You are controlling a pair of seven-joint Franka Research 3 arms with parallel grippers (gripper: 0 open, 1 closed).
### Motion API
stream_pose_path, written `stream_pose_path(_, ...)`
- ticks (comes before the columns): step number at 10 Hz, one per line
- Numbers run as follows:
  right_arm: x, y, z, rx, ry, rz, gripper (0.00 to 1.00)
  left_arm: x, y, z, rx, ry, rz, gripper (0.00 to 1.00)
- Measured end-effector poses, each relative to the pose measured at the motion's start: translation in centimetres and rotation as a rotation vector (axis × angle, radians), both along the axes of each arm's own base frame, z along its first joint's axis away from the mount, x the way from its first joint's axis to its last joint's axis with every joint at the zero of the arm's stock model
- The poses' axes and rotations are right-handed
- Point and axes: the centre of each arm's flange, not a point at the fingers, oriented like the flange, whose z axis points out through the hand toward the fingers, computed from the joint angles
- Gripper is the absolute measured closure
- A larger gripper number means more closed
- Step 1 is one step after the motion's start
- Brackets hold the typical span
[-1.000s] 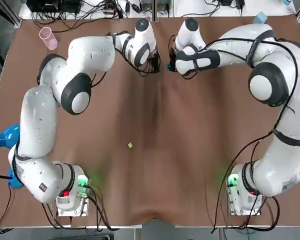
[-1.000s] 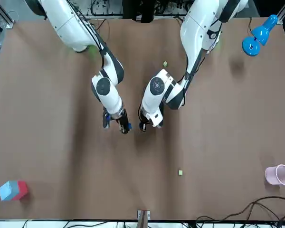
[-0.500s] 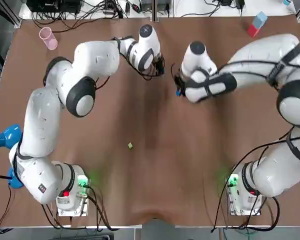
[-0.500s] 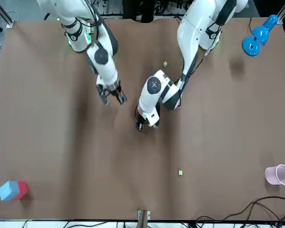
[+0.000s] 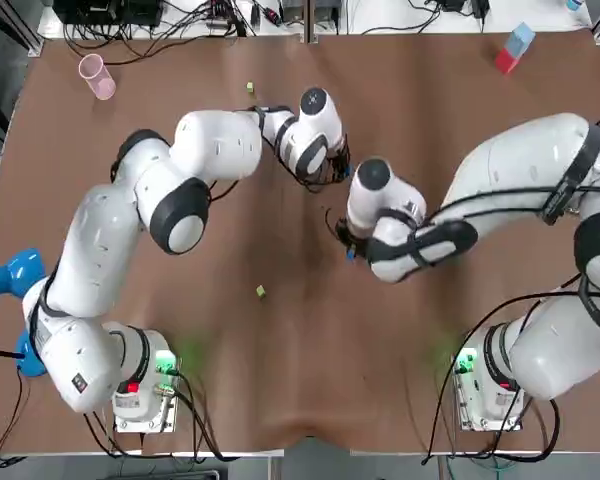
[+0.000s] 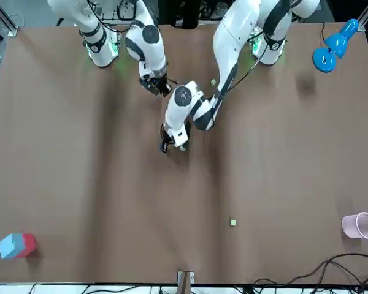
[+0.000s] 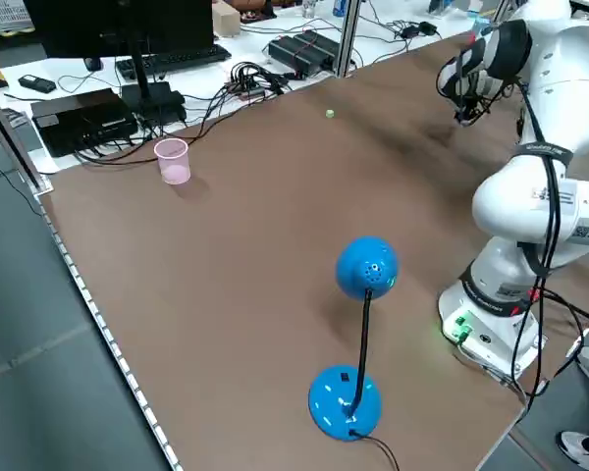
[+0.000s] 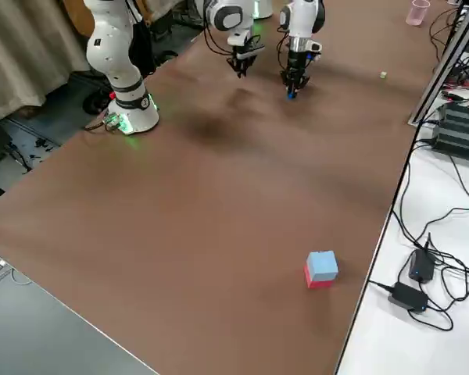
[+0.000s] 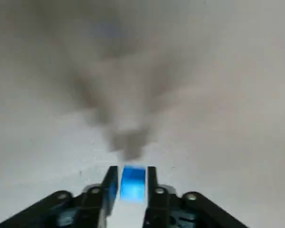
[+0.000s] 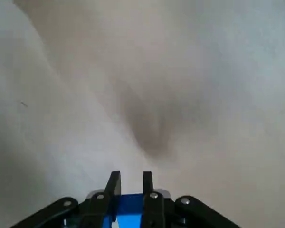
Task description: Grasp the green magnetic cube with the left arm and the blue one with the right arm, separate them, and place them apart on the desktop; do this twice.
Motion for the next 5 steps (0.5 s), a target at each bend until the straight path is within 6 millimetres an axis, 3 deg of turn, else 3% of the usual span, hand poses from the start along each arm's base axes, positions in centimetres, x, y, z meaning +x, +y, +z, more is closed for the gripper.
stream_pose_path(2,-1.4,-1.7,-1.5,-0.042,0.021,0.114,0.77,0.5,0.1,0.4,-0.005,-0.012,0.000,0.50)
stream_pose_path(4,-3.1,-2.5,-2.4,-0.065,0.043,0.187,0.75,2.3,0.4,2.5,-0.023,-0.053,0.003,0.22)
stream_pose_path(5,-4.1,-2.1,-2.4,-0.065,0.045,0.211,0.71,4.3,1.7,4.4,-0.016,-0.086,0.003,0.06)
